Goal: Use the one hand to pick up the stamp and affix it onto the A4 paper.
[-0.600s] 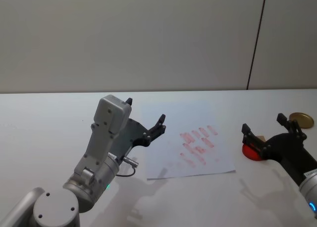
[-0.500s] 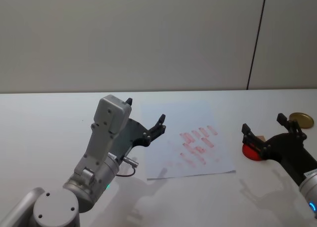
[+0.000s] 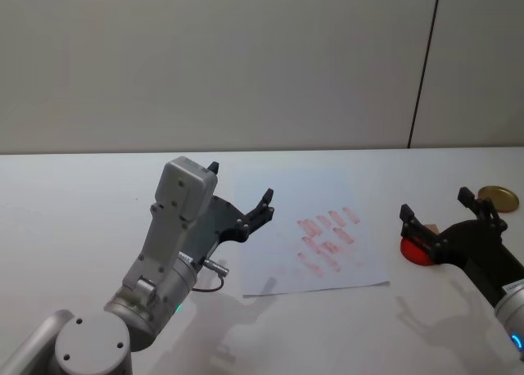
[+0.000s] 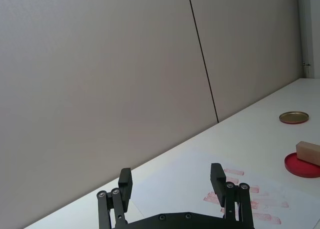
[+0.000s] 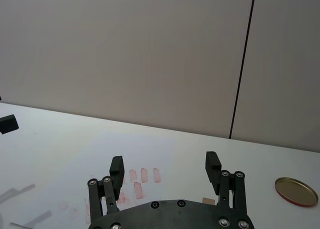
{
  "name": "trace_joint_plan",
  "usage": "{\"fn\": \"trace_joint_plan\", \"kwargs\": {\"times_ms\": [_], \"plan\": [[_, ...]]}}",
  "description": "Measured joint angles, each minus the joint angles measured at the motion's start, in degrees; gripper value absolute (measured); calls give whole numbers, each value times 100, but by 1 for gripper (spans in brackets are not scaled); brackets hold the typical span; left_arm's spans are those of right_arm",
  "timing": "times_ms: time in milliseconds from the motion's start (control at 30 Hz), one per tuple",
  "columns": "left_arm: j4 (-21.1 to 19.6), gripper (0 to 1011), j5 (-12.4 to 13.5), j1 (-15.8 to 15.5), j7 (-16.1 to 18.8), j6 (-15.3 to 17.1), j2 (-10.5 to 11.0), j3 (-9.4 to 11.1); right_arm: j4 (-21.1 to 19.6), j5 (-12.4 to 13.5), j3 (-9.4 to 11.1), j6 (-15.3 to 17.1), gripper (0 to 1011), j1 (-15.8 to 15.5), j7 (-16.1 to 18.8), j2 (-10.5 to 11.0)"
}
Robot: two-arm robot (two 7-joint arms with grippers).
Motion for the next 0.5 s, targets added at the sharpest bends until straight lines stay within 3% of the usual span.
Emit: {"fn": "trace_joint_plan", "kwargs": {"times_ms": [500], "plan": [[0, 993, 0, 0, 0, 0, 0, 0, 0, 0, 0, 0, 1001, 0, 0, 0]]}}
